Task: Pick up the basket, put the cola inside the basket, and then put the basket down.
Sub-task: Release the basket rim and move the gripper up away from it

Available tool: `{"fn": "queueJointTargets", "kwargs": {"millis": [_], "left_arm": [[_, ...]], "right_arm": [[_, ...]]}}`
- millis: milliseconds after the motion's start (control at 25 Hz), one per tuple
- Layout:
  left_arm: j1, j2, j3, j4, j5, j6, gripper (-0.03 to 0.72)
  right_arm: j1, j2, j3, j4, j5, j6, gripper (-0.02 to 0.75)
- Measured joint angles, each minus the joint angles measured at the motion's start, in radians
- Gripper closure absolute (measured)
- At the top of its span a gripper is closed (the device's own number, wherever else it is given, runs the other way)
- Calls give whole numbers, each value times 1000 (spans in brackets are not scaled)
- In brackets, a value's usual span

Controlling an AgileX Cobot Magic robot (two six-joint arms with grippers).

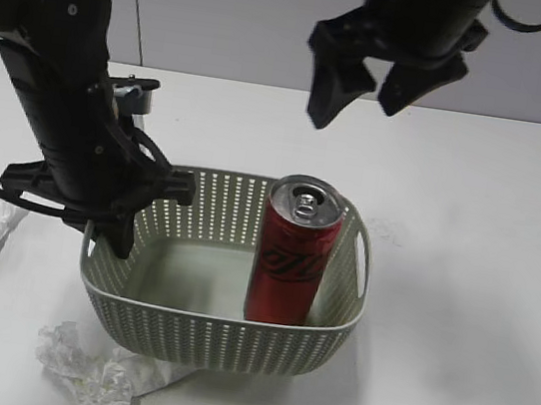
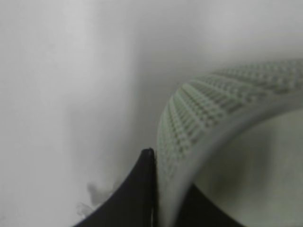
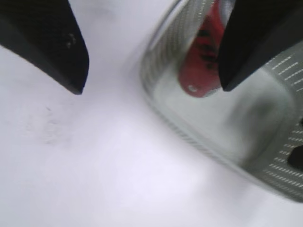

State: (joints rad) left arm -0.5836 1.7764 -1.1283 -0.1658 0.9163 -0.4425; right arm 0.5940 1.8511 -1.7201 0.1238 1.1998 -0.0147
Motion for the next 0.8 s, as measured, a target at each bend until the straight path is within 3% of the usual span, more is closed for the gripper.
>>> {"fn": "queueJointTargets", "kwargs": {"millis": [440, 800], "left_arm": [[0, 0, 0, 0, 6, 0, 692], [0, 0, 0, 0, 8, 0, 692]], "right_arm": [[-339, -2, -1, -26, 0, -5, 113], [-491, -168, 140, -77, -1, -13, 132]]}}
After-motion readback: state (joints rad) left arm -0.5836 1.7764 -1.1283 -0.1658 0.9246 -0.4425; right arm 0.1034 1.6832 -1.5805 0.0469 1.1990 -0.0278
